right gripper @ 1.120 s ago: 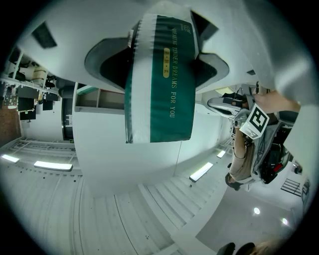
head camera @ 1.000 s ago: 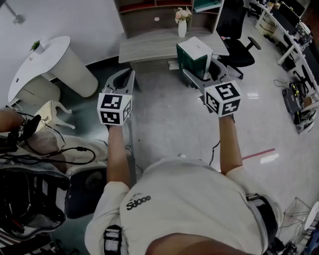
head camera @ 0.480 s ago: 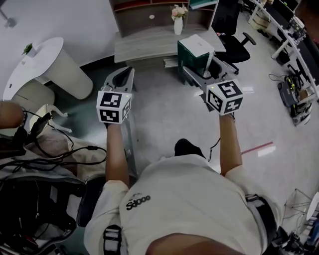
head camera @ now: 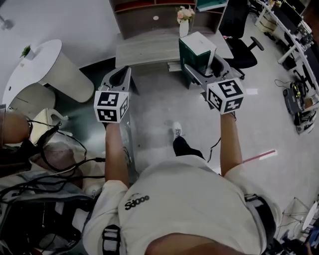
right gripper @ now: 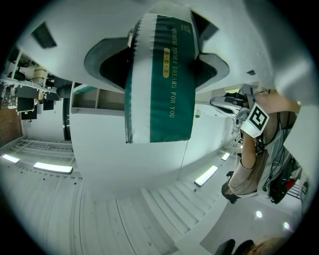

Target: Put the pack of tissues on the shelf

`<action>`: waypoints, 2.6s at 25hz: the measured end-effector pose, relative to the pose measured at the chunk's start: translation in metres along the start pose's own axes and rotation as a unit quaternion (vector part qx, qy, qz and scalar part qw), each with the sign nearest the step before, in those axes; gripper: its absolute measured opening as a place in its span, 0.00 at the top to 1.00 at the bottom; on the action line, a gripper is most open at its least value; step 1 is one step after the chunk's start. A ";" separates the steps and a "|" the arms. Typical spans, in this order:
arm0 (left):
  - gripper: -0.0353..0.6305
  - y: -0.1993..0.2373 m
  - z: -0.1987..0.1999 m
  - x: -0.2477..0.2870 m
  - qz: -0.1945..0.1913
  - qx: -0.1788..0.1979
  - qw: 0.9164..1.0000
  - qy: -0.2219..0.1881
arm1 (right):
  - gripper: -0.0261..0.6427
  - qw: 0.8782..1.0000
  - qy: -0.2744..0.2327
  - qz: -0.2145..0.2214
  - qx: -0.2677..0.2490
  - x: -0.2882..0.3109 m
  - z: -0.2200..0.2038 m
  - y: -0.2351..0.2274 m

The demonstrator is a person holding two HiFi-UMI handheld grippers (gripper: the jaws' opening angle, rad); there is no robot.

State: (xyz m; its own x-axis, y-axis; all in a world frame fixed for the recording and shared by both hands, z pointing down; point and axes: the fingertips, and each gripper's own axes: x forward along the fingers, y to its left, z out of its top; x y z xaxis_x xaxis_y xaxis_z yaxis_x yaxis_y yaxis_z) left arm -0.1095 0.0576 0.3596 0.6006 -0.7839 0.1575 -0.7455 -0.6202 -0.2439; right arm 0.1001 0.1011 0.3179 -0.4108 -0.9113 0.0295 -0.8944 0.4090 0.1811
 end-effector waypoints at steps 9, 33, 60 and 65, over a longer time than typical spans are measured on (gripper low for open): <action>0.92 0.062 0.036 0.121 0.038 0.009 0.999 0.006 | 0.41 0.999 -0.001 0.037 -0.006 0.121 -0.004 -0.098; 0.91 0.113 0.031 0.309 0.072 -0.024 0.996 0.051 | 0.41 0.995 -0.015 0.083 0.051 0.269 -0.043 -0.250; 0.91 0.343 -0.009 0.434 0.056 -0.044 0.997 0.031 | 0.41 0.996 0.024 0.087 0.005 0.532 -0.033 -0.224; 0.91 0.398 -0.022 0.451 0.058 -0.052 0.996 0.032 | 0.41 0.996 0.026 0.090 0.001 0.596 -0.024 -0.212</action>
State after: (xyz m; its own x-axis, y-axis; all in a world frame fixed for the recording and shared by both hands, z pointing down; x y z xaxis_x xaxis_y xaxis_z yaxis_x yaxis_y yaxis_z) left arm -0.1418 -0.5434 0.3546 0.4916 -0.8487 0.1948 -0.8370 -0.5223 -0.1634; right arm 0.0487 -0.5299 0.3210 -0.5552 -0.8241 0.1122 -0.8070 0.5665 0.1669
